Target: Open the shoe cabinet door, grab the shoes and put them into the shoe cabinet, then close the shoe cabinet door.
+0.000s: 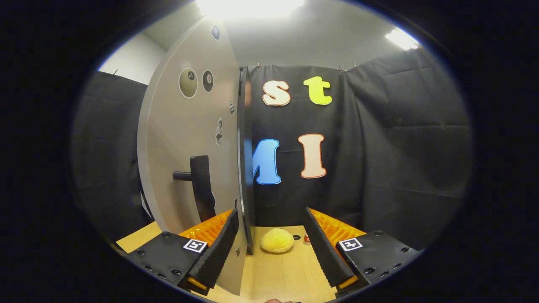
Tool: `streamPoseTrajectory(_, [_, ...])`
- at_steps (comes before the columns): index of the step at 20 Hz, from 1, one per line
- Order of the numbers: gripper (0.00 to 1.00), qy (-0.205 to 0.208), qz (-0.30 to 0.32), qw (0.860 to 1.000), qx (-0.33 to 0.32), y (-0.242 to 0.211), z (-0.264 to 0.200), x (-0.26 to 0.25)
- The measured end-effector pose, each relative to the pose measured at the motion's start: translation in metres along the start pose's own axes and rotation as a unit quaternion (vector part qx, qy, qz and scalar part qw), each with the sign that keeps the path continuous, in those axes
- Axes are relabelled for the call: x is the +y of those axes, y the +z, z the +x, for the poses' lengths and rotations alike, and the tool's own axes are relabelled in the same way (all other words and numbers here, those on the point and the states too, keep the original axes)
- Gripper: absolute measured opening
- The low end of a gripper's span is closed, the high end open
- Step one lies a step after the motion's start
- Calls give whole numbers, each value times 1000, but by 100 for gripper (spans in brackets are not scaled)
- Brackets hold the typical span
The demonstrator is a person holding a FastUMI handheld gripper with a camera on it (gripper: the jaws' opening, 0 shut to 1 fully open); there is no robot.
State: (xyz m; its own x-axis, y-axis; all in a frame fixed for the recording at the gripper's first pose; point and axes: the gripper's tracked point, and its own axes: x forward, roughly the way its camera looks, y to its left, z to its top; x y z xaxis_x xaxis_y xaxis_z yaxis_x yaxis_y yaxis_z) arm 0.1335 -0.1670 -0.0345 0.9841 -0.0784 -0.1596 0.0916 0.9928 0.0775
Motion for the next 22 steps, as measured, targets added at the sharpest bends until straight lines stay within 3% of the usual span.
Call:
streamPoseTrajectory(13, [98, -44, 8, 999, 3, -10, -18, 86])
streamPoseTrajectory(22, [98, -16, -2, 1000, 7, -5, 14, 174])
